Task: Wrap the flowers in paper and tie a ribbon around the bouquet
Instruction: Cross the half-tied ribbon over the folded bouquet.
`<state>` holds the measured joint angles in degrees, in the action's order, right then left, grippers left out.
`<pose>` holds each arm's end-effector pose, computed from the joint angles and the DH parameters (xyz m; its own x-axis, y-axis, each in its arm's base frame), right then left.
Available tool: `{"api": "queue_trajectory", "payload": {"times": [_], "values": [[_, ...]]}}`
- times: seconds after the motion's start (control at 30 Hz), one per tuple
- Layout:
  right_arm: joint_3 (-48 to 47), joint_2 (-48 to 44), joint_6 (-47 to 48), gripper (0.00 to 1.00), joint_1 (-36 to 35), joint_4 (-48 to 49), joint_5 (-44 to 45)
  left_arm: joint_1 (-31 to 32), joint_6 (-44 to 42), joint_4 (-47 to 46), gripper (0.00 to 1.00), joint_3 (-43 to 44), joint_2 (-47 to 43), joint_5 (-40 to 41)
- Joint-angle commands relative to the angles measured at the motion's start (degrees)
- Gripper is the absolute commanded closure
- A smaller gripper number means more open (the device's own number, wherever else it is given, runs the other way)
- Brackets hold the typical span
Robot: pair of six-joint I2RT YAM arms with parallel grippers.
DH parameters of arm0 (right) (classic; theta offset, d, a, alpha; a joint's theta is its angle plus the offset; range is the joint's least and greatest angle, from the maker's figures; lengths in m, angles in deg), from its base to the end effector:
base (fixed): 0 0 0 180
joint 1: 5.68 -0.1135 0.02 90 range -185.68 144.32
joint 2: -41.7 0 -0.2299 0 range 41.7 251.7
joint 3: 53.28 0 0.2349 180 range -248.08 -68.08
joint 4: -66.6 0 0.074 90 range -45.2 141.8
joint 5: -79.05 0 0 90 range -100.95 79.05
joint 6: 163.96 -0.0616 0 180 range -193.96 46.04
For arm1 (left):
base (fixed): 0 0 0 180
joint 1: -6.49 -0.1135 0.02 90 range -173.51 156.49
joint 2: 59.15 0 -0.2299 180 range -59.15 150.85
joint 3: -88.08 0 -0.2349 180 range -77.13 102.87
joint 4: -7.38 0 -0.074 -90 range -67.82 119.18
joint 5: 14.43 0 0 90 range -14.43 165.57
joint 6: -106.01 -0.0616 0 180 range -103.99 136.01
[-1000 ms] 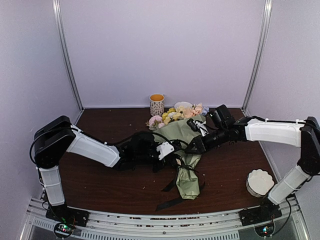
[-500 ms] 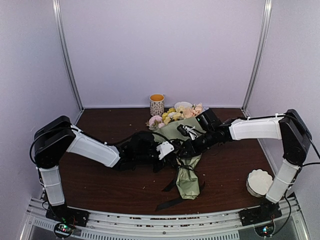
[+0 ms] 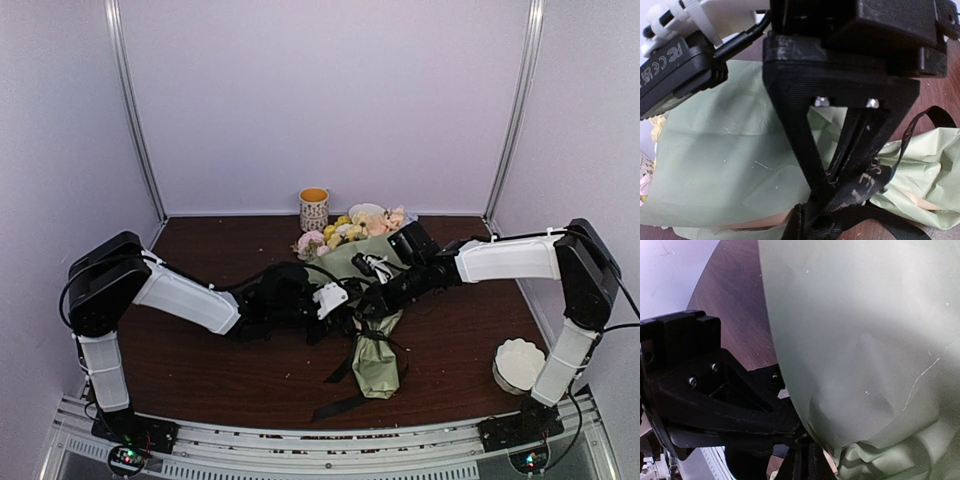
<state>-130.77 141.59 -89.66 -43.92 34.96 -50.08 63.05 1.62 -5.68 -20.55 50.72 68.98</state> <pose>0.2494 0.2460 0.1519 -0.8207 -0.3795 -0.4271 -0.5704 0.5013 0.6507 0.2168 -0.3411 0.1254 -0.0091 0.4618 -0.8870 0.9171 0.3574 0.1767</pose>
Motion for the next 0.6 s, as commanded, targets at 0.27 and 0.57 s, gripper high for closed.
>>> {"api": "queue_trajectory", "payload": {"times": [0.27,0.57], "values": [[-0.04,-4.22,-0.56,1.00,-0.21,0.62,7.09,-0.73,1.03,1.80,0.52,0.06,-0.83,-1.36],[1.80,-6.81,-1.69,1.00,-0.17,1.37,8.19,-0.74,4.96,9.92,0.33,-4.28,-5.36,1.44]]}}
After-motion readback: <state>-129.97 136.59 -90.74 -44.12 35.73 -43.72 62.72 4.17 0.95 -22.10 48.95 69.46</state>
